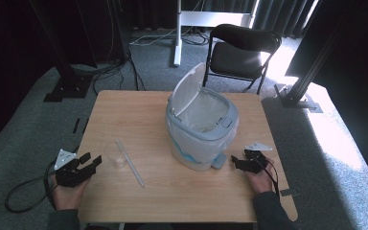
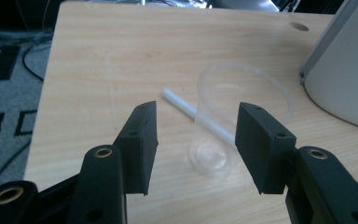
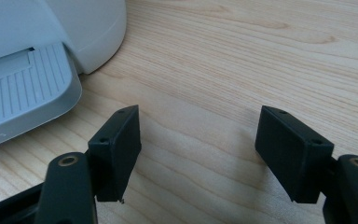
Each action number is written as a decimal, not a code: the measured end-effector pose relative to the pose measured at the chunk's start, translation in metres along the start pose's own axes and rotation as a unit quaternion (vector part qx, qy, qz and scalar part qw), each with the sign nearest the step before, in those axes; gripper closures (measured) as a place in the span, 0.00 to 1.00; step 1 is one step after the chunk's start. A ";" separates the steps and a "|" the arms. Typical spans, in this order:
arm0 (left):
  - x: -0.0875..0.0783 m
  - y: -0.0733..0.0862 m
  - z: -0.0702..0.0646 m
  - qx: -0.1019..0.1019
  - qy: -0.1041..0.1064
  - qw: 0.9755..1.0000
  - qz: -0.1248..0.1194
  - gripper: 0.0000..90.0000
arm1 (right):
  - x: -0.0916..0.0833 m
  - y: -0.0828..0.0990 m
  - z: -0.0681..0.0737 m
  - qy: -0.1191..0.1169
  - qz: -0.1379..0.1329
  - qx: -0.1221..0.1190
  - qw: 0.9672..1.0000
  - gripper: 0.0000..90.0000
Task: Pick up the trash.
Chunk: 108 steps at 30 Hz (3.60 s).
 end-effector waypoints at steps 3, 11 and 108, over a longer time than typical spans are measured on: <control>0.003 -0.010 -0.002 0.012 0.001 1.000 0.004 0.54 | 0.000 0.000 0.000 0.000 0.000 0.000 1.000 0.33; 0.021 -0.021 -0.008 0.025 0.005 0.999 0.031 0.54 | 0.000 0.000 0.000 0.000 0.000 0.000 1.000 0.33; 0.019 -0.069 -0.075 0.107 0.110 0.988 0.004 0.96 | 0.000 0.000 0.001 -0.005 0.003 -0.006 1.000 0.30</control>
Point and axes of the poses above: each handheld gripper's, and its own axes: x roughly forward along the jaws, y roughly out of its underside, z roughly to its left, the point moved 7 cm from there along x, roughly forward along the jaws, and after that the axes turned 1 degree about z, right-handed, at the moved point
